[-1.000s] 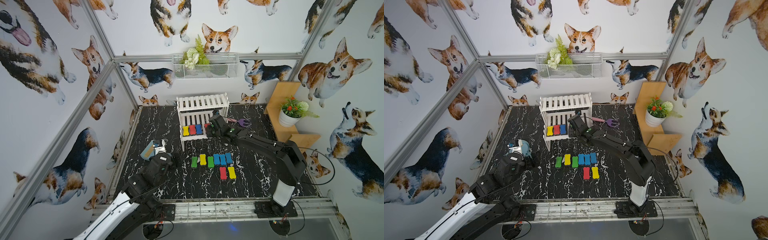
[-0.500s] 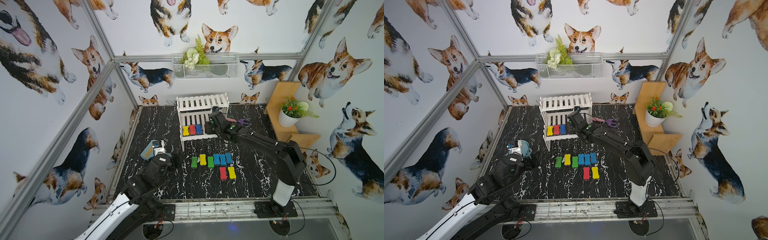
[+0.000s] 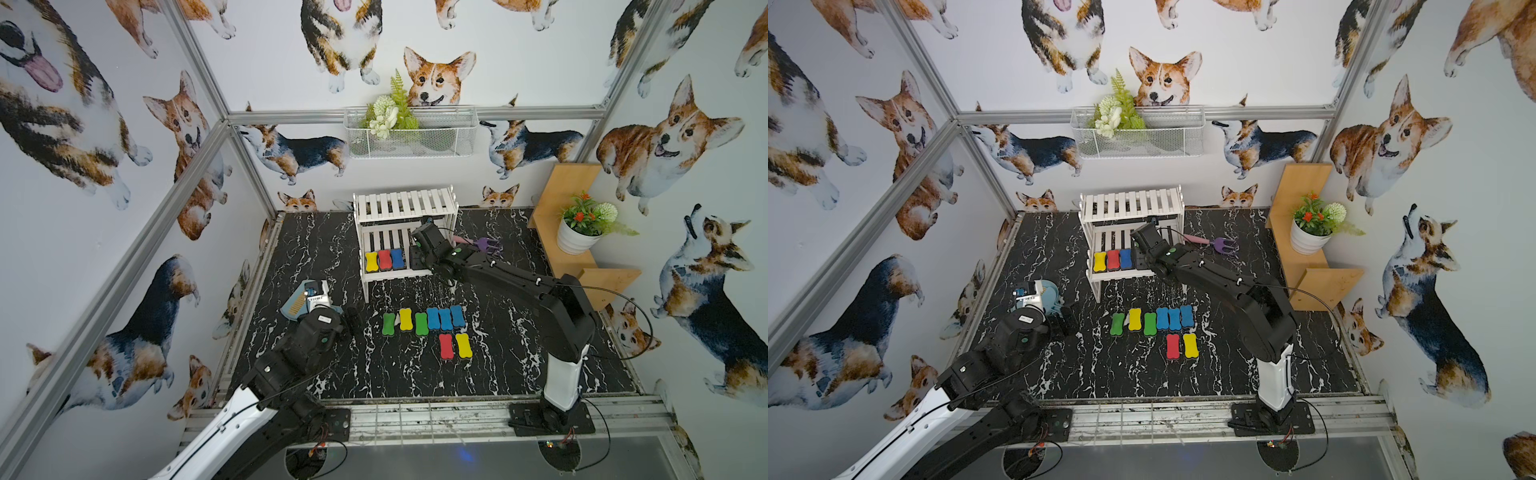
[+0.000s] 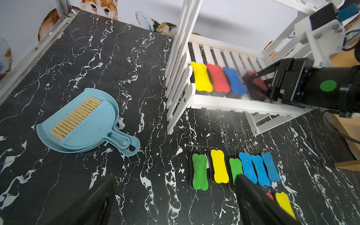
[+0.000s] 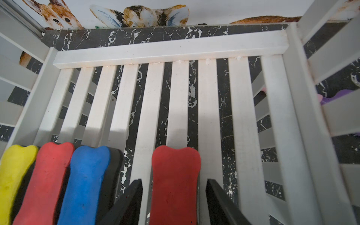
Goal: Remove the whiteboard erasers from the shelf
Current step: Pick up the whiteboard eraser from the shelf.
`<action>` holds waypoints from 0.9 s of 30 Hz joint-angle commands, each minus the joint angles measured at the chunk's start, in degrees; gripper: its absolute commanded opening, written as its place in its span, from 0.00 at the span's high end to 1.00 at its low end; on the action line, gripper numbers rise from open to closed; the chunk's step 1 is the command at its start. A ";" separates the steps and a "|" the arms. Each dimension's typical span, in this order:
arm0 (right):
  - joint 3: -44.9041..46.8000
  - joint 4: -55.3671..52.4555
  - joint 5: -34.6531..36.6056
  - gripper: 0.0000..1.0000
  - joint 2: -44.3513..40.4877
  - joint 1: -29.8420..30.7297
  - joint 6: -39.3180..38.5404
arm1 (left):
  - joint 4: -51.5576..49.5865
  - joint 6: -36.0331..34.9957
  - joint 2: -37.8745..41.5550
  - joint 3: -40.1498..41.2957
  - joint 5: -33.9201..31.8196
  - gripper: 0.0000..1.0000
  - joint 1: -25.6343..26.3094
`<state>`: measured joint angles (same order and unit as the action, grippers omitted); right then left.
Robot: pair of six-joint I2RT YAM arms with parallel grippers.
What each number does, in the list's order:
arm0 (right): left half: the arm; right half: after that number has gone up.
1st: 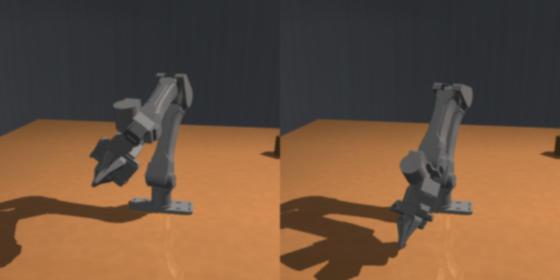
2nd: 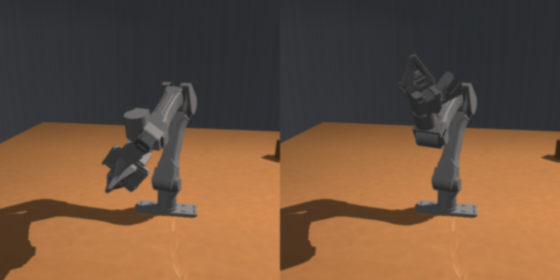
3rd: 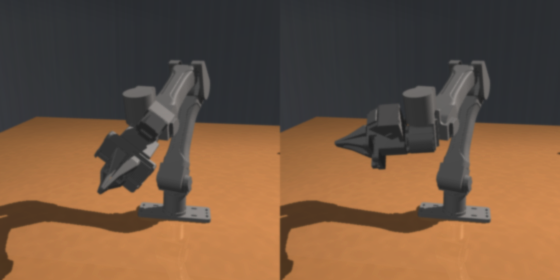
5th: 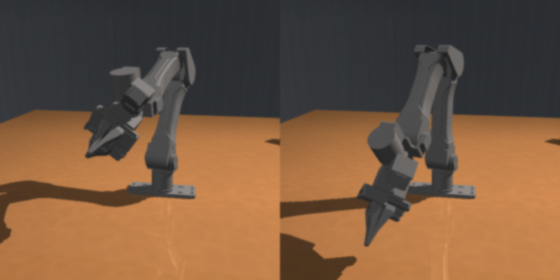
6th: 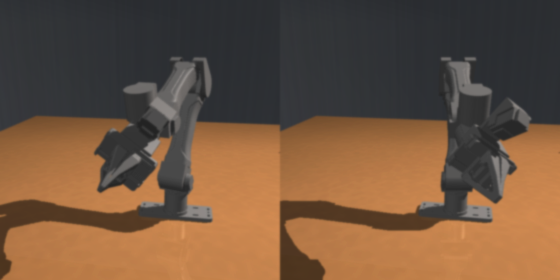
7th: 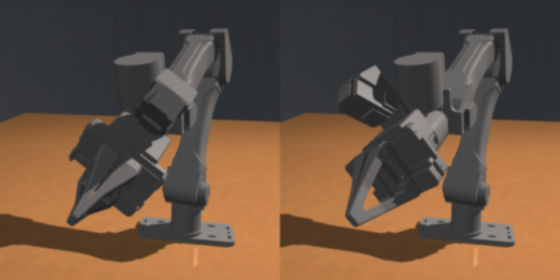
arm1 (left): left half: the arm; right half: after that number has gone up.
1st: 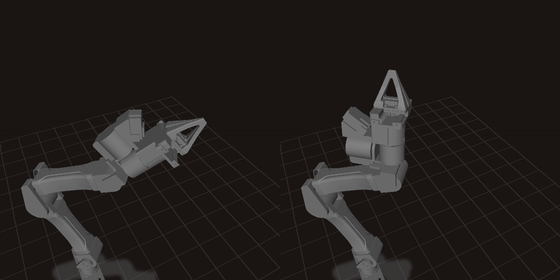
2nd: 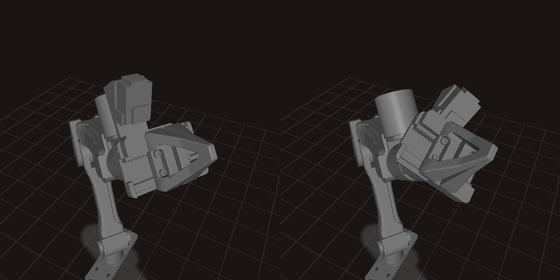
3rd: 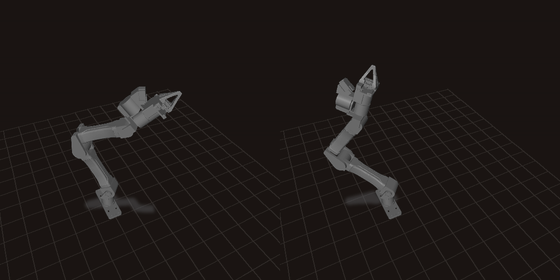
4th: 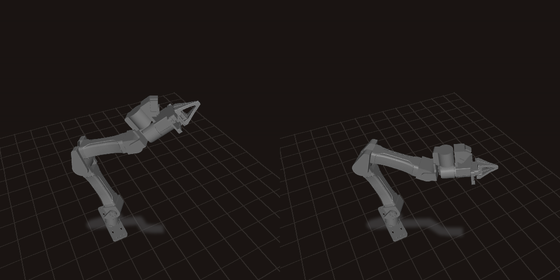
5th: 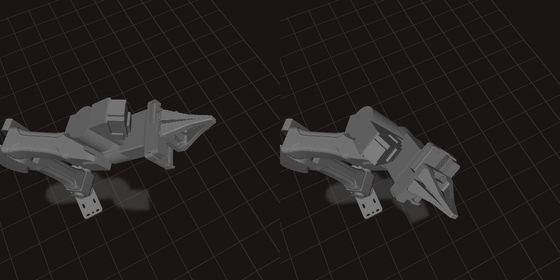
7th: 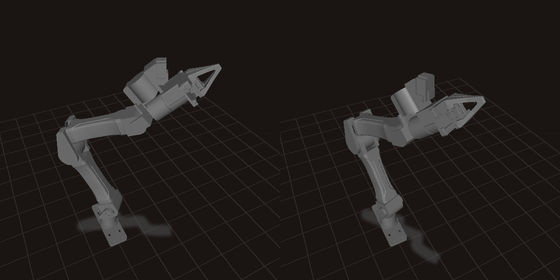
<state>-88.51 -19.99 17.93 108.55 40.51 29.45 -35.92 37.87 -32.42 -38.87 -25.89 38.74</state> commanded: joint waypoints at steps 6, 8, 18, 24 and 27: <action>-1.03 -0.53 0.57 0.59 -0.43 0.09 -1.14 | -0.11 0.14 0.43 -0.13 -0.40 0.01 0.01; -1.40 -1.26 1.25 0.61 -1.06 0.22 -0.98 | -0.29 0.17 0.52 -0.16 -0.44 0.01 -0.01; 8.81 -5.22 -0.05 0.62 -15.06 6.84 3.50 | 0.05 0.28 0.80 -0.06 -0.40 0.01 -0.03; 22.15 -8.51 -4.44 0.63 -24.28 12.38 10.23 | 0.78 -0.16 0.43 0.03 0.12 0.01 0.02; 28.44 -9.77 -8.23 0.63 -27.27 15.03 13.93 | 1.23 -0.34 0.35 0.20 0.56 0.01 -0.05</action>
<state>-63.16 -26.65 13.45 82.94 54.02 38.09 -35.88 37.89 -31.97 -38.81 -25.61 38.74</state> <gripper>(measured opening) 0.373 0.993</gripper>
